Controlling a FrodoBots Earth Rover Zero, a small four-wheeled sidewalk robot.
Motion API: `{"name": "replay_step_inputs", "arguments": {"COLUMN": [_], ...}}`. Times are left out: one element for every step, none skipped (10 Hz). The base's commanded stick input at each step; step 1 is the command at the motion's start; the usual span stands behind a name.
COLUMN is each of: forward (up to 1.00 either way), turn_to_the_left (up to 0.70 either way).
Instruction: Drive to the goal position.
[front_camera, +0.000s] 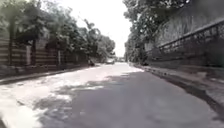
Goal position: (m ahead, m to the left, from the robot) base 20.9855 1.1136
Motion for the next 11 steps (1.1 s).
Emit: {"name": "replay_step_inputs", "arguments": {"forward": [1.00, 1.00, 1.00, 1.00, 1.00, 1.00, 1.00, 1.00, 1.00, 1.00, 1.00], "turn_to_the_left": [-0.19, -0.34, -0.35, -0.30, -0.04, 0.00, -0.06, -0.23, -0.35, -0.34, -0.33]}}
